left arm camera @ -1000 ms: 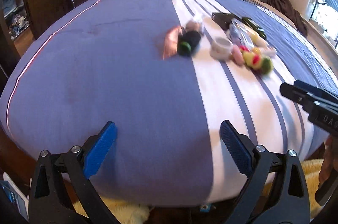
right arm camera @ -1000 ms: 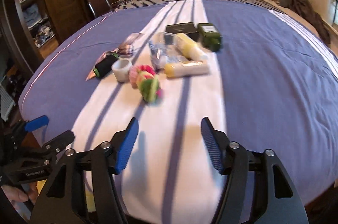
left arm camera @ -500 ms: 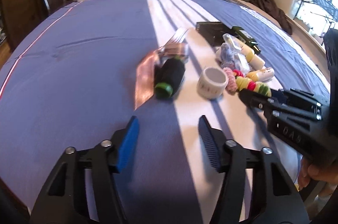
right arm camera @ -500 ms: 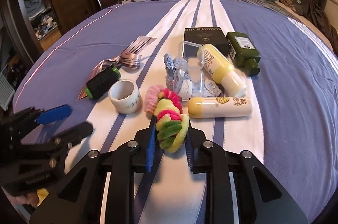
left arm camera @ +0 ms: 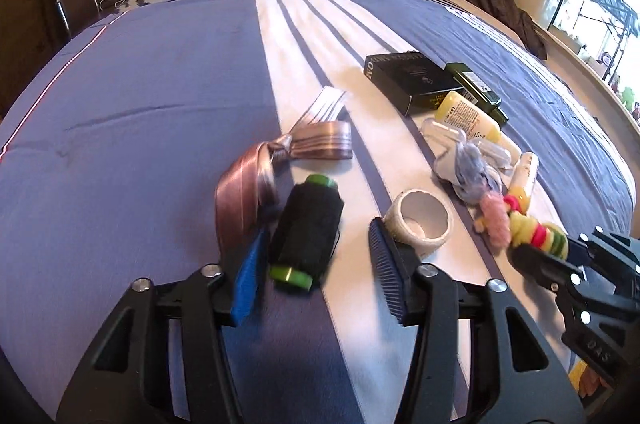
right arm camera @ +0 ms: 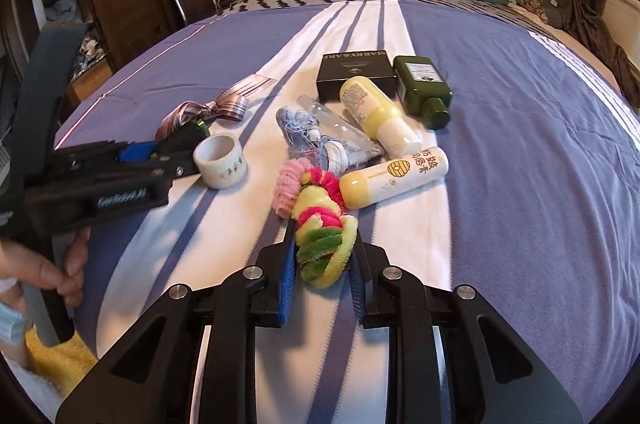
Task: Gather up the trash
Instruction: 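Grasp the black thread spool with the left tool while the right tool grasps the hair-tie bundle, then lower both tools to the bin and open them to drop the items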
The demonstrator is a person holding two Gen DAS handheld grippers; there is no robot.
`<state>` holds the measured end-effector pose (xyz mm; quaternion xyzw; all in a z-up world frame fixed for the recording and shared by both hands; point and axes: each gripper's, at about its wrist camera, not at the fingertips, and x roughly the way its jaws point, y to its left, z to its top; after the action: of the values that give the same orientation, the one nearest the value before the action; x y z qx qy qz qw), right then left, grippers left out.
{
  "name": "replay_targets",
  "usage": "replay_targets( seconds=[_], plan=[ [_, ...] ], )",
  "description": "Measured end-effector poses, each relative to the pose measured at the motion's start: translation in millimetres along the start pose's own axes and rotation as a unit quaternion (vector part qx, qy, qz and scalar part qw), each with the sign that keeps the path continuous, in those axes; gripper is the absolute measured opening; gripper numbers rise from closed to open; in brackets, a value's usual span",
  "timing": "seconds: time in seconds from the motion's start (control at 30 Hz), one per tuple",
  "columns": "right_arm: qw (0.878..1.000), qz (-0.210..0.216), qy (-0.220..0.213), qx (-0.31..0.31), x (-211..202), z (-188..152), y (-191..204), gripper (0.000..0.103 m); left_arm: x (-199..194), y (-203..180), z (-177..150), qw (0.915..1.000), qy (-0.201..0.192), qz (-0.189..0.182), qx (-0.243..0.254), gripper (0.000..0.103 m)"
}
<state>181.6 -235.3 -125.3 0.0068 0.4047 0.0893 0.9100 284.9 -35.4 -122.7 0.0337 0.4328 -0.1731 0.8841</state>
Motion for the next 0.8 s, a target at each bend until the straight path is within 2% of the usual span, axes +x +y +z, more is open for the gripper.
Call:
replay_targets(
  seconds=[0.03, 0.1, 0.5, 0.8],
  plan=[
    [1.0, -0.003, -0.002, -0.001, -2.2, -2.0, 0.0, 0.024, -0.4, -0.1, 0.0, 1.0, 0.0, 0.002, 0.0, 0.033],
    [1.0, -0.004, -0.004, -0.001, -7.0, -5.5, -0.4, 0.023, -3.9, 0.6, -2.9, 1.0, 0.002, -0.001, -0.003, 0.025],
    [1.0, -0.005, -0.024, 0.004, -52.8, -33.3, 2.0, 0.023, -52.5, -33.9, -59.3, 0.9998, -0.006, 0.015, 0.011, 0.024],
    [0.999, 0.004, -0.048, 0.003, -101.9, -61.6, 9.9, 0.023, -104.4, -70.2, -112.8, 0.9998, -0.015, -0.002, 0.01, 0.024]
  ],
)
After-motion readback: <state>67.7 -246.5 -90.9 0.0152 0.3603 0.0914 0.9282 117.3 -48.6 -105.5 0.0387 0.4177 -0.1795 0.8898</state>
